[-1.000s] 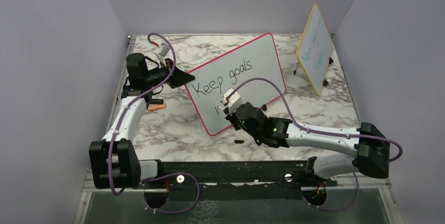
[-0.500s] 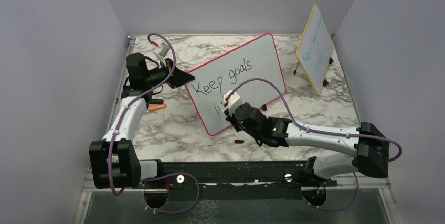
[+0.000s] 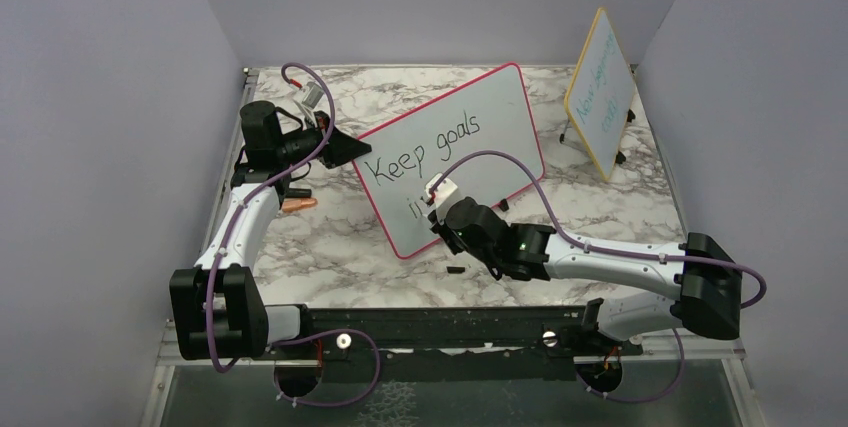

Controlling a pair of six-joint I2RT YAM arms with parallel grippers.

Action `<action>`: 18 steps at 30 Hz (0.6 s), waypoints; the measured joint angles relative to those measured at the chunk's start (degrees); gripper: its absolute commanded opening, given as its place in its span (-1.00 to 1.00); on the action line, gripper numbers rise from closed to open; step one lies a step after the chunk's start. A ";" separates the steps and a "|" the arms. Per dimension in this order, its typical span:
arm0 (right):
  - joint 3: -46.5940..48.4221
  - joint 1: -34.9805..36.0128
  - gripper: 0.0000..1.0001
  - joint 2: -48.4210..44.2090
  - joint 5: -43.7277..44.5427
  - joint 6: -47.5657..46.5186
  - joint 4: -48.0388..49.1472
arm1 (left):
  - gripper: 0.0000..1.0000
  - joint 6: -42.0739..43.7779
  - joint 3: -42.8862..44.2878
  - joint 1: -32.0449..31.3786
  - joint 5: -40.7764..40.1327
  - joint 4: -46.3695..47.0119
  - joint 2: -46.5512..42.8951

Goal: Write a sentence on the whiteboard

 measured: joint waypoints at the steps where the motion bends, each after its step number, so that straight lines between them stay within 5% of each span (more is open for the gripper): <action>1: 0.00 0.00 -0.99 0.00 0.00 0.00 0.02 | -1.00 0.00 0.00 0.00 0.00 0.00 0.00; 18: 0.00 0.00 -0.99 0.00 0.55 -0.24 1.99 | -1.00 0.04 0.00 0.00 -0.02 0.00 0.00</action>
